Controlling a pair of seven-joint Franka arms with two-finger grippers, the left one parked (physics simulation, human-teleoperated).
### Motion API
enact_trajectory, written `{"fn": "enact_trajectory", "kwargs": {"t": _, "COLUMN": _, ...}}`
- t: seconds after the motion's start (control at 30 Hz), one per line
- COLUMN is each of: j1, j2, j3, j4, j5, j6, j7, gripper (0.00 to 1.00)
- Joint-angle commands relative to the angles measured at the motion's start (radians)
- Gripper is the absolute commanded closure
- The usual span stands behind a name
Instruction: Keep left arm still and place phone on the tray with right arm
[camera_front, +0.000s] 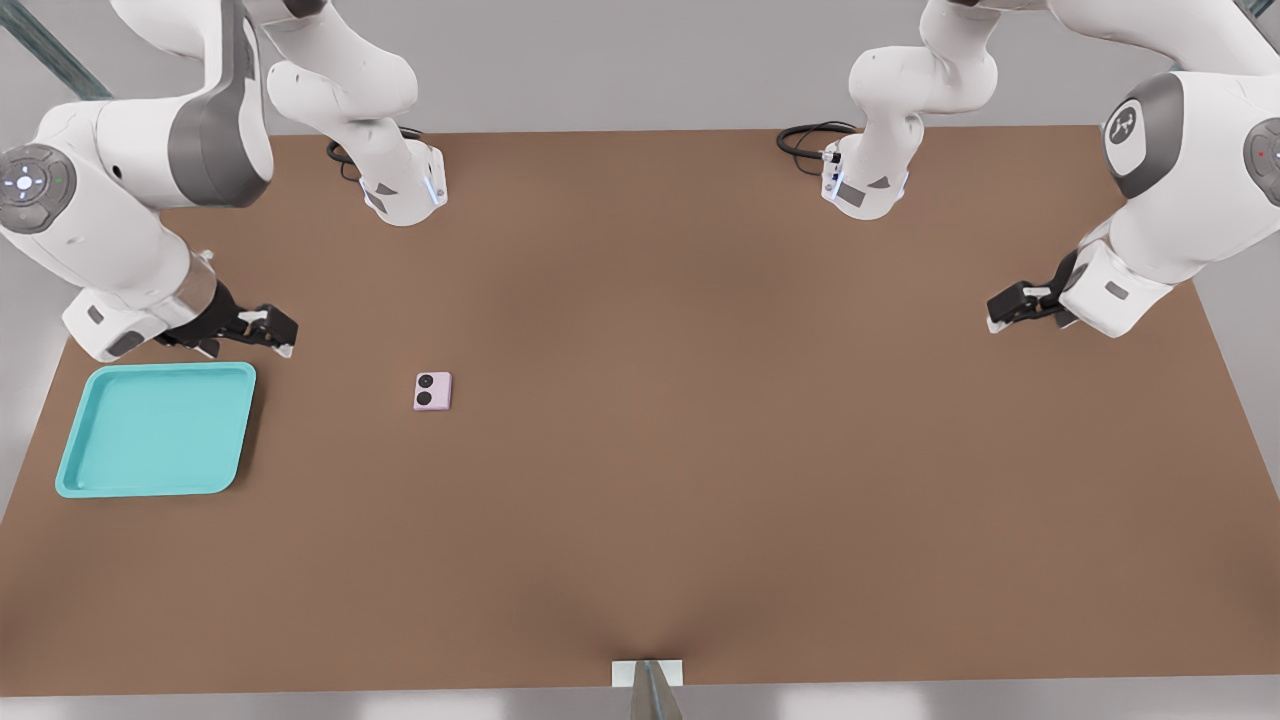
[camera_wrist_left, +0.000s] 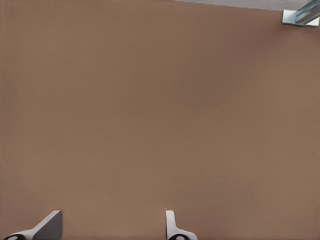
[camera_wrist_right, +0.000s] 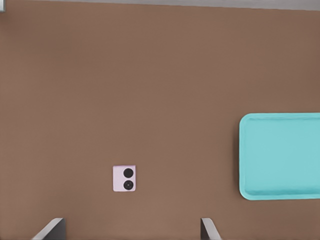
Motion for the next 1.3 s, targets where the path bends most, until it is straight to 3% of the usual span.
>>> {"fn": "enact_trajectory", "kwargs": {"t": 0.0, "j1": -0.011, "j2": 0.0, "j3": -0.003, "j4": -0.003, "j5": 0.01, "j6": 0.02, "j7": -0.028, "gripper": 0.0}}
{"fn": "enact_trajectory", "kwargs": {"t": 0.1, "j1": -0.051, "j2": 0.004, "j3": 0.006, "j4": -0.006, "j5": 0.016, "j6": 0.01, "j7": -0.08, "gripper": 0.0}}
{"fn": "enact_trajectory", "kwargs": {"t": 0.2, "j1": -0.032, "j2": 0.029, "j3": 0.01, "j4": -0.093, "j5": 0.033, "j6": 0.14, "j7": -0.069, "gripper": 0.0}}
{"fn": "enact_trajectory", "kwargs": {"t": 0.27, "j1": -0.043, "j2": 0.027, "j3": 0.09, "j4": -0.25, "j5": 0.031, "j6": 0.326, "j7": 0.002, "gripper": 0.0}}
{"fn": "enact_trajectory", "kwargs": {"t": 0.37, "j1": 0.028, "j2": 0.115, "j3": 0.096, "j4": -0.262, "j5": 0.028, "j6": 0.424, "j7": 0.18, "gripper": 0.0}}
{"fn": "enact_trajectory", "kwargs": {"t": 0.4, "j1": 0.026, "j2": 0.135, "j3": 0.144, "j4": -0.276, "j5": 0.024, "j6": 0.446, "j7": 0.259, "gripper": 0.0}}
{"fn": "enact_trajectory", "kwargs": {"t": 0.57, "j1": -0.012, "j2": 0.067, "j3": 0.181, "j4": -0.578, "j5": 0.022, "j6": 0.684, "j7": 0.282, "gripper": 0.0}}
{"fn": "enact_trajectory", "kwargs": {"t": 0.73, "j1": -0.018, "j2": 0.169, "j3": 0.182, "j4": -0.606, "j5": 0.024, "j6": 0.734, "j7": 0.282, "gripper": 0.0}}
{"fn": "enact_trajectory", "kwargs": {"t": 1.27, "j1": -0.055, "j2": 0.21, "j3": 0.205, "j4": -0.753, "j5": 0.024, "j6": 0.81, "j7": 0.282, "gripper": 0.0}}
